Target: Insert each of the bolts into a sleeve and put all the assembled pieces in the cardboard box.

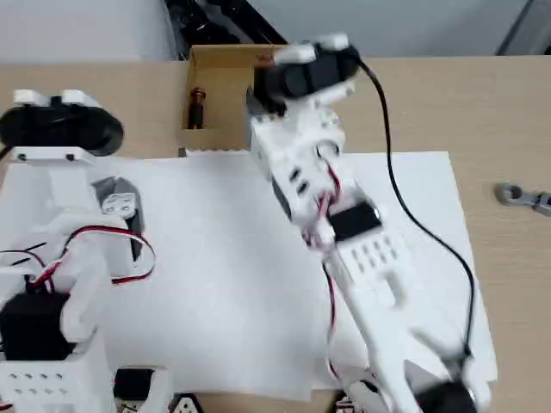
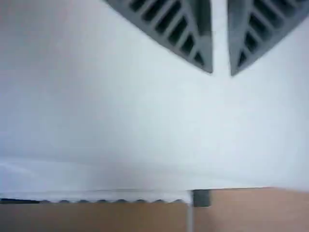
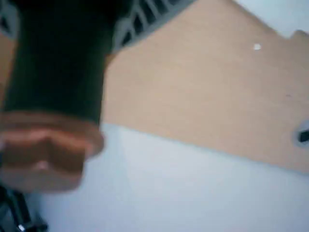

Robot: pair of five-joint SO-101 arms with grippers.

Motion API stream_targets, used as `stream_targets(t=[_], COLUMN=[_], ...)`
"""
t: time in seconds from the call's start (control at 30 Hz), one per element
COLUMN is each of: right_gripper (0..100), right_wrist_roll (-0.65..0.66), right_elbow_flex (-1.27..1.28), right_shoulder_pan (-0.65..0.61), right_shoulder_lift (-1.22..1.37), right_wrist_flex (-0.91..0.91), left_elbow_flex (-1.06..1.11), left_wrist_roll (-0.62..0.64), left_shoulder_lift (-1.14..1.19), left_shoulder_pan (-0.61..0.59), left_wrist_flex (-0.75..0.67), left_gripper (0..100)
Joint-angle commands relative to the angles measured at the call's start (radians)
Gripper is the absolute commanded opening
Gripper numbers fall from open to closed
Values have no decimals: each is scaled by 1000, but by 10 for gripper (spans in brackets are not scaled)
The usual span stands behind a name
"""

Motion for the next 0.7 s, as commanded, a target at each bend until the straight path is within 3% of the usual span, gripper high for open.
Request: stream_targets(t=[0.0, 0.3, 0.47, 0.67], right_gripper=[4, 4, 4, 6], right_wrist_roll=[-14, -14, -9, -9], right_elbow_flex=[-213, -609, -787, -856], right_shoulder_pan=[25, 44, 84, 93], right_shoulder_lift=[170, 659, 935, 1090], right_wrist_flex=[-35, -44, -157, -159], left_elbow_flex=[-38, -38, -38, -38], left_wrist_roll=[-8, -37, -34, -34], left_shoulder_lift=[-3, -3, -3, -5], left_shoulder_pan=[-43, -52, -52, -52], left_wrist_flex=[21, 95, 98, 98], left_gripper=[5, 5, 5, 5])
